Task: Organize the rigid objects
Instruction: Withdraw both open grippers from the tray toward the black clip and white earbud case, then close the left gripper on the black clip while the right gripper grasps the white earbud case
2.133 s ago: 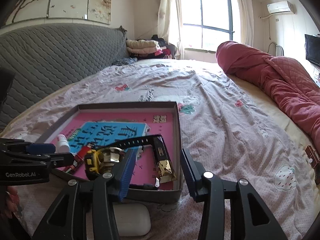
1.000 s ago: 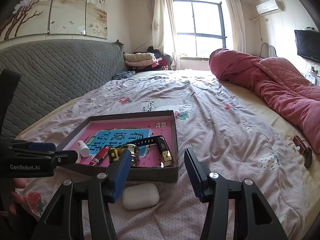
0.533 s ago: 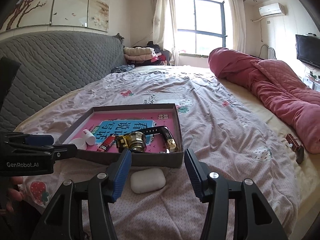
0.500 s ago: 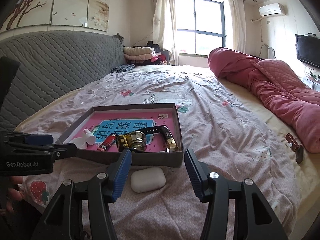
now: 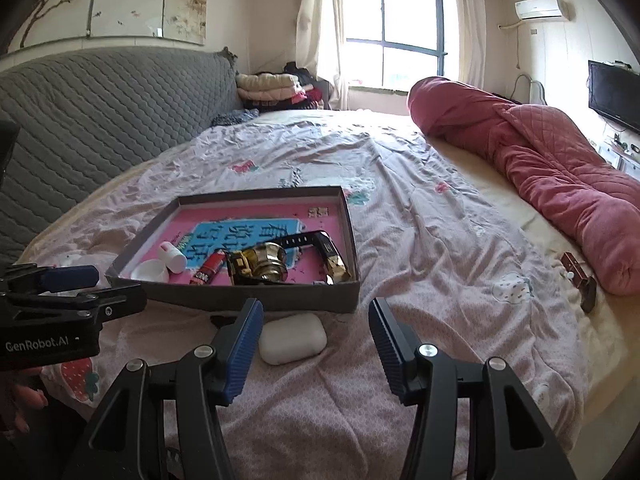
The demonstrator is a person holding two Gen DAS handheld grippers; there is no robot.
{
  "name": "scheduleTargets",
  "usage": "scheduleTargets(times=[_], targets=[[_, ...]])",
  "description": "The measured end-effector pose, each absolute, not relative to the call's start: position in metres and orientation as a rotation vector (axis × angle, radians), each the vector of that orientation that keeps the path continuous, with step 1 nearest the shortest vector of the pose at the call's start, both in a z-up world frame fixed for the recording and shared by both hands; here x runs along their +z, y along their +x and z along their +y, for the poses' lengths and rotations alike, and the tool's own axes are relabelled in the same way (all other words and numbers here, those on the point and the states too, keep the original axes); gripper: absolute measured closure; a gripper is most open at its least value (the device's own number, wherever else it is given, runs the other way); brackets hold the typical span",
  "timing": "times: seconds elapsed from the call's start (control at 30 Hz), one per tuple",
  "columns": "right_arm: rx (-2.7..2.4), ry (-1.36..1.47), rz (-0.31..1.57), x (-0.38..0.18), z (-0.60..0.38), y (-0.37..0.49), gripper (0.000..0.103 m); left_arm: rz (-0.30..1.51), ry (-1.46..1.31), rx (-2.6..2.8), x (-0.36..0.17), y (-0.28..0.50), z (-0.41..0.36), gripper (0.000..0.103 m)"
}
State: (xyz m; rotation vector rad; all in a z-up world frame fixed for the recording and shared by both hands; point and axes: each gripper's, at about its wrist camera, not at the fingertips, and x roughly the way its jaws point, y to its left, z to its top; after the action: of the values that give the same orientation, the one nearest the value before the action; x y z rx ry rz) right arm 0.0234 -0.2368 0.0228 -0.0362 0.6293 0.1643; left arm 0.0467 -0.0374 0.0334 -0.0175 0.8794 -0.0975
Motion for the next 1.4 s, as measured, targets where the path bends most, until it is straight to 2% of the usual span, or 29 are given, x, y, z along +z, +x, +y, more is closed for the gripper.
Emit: scheduleTargets(times=[0.73,1.4], targets=[[0.240,-0.074,0.742,-0.012,-0.230,0.029,0.049,0.966,-0.018,-0.131,-0.001,0.060,-0.056,0.030],[0.263,-0.075,0.768,-0.027,-0.228,0.044,0.049,1.038,-0.054,-0.112,-0.027,0.092,-0.071,0.030]])
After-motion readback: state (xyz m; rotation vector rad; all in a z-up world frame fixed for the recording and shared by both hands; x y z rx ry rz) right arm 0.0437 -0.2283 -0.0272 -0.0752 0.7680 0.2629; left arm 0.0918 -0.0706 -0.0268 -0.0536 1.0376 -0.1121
